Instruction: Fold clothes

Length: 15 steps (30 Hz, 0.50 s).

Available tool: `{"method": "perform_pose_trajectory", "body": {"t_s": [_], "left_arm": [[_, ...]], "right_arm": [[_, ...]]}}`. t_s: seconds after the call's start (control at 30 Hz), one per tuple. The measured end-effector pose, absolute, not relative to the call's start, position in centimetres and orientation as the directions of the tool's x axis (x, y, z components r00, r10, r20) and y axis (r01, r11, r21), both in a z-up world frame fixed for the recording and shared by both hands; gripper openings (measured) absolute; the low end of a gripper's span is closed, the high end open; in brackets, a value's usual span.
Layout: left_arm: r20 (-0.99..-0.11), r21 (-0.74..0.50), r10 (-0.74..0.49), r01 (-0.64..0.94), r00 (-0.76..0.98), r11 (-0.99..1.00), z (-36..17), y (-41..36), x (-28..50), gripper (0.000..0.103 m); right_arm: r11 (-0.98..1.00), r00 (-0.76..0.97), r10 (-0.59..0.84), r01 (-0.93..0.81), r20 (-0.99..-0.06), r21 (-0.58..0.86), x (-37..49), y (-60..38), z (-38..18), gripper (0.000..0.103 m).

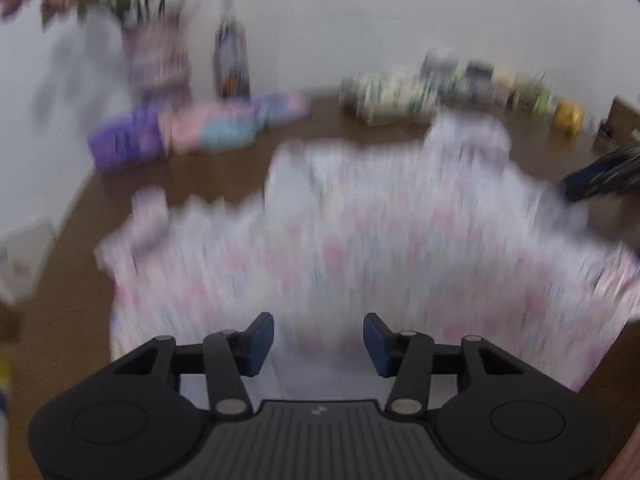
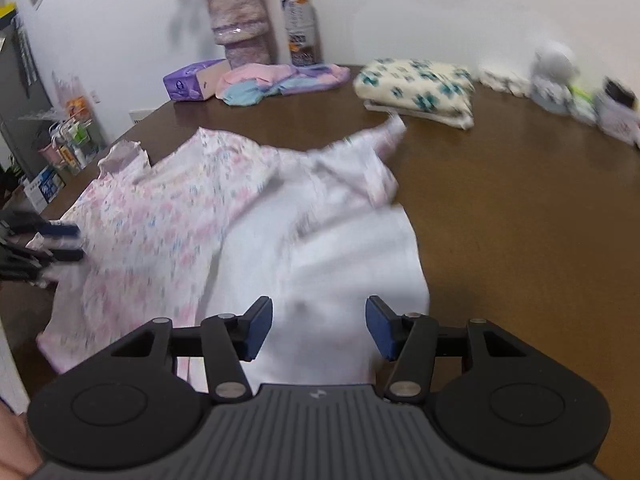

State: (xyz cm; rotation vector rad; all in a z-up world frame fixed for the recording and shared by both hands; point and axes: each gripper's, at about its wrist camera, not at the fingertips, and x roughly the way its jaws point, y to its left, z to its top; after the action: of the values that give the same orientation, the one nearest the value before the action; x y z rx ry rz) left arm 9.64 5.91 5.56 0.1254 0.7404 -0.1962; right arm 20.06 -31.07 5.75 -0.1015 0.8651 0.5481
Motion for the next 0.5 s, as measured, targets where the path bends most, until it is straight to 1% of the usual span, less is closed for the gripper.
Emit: {"method": "perform_pose_trajectory", "body": {"t_s": [0.07, 0.1, 0.13, 0.2, 0.23, 0.33, 0.4, 0.5], "left_arm": [[-0.628, 0.074, -0.143, 0.241, 0.765, 0.968, 8.1, 6.2, 10.8, 0.054], [-0.609, 0.098, -0.140, 0.249, 0.781, 0.964, 9.1, 6.2, 11.7, 0.059], [-0.590, 0.122, -0.137, 0.255, 0.796, 0.959, 10.1, 6.3, 12.5, 0.062], [-0.608, 0.162, -0.112, 0.261, 0.786, 0.952, 10.0, 6.5, 15.0, 0.063], [-0.628, 0.163, -0.104, 0.261, 0.771, 0.952, 9.5, 6.8, 16.7, 0.062], [-0.691, 0.119, -0.101, 0.250, 0.716, 0.961, 7.4, 7.9, 21.1, 0.061], [-0.716, 0.084, -0.116, 0.251, 0.688, 0.964, 5.8, 8.7, 23.6, 0.061], [-0.739, 0.066, -0.125, 0.256, 0.662, 0.964, 3.8, 9.0, 26.1, 0.061]], "right_arm": [[0.857, 0.533, 0.401, -0.506, -0.745, 0.100, 21.9, -29.8, 6.0, 0.053], [0.858, 0.536, 0.395, -0.506, -0.746, 0.091, 22.8, -29.5, 6.1, 0.053], [0.862, 0.542, 0.383, -0.502, -0.748, 0.078, 23.7, -29.3, 6.0, 0.053], [0.870, 0.551, 0.355, -0.491, -0.755, 0.051, 25.4, -29.1, 5.7, 0.053], [0.874, 0.554, 0.340, -0.484, -0.760, 0.038, 26.3, -29.2, 5.4, 0.054], [0.879, 0.541, 0.340, -0.474, -0.769, 0.055, 28.4, -29.5, 4.3, 0.054], [0.879, 0.532, 0.347, -0.472, -0.772, 0.070, 29.5, -29.5, 3.4, 0.055], [0.879, 0.517, 0.362, -0.467, -0.776, 0.099, 31.0, -29.3, 2.2, 0.055]]}}
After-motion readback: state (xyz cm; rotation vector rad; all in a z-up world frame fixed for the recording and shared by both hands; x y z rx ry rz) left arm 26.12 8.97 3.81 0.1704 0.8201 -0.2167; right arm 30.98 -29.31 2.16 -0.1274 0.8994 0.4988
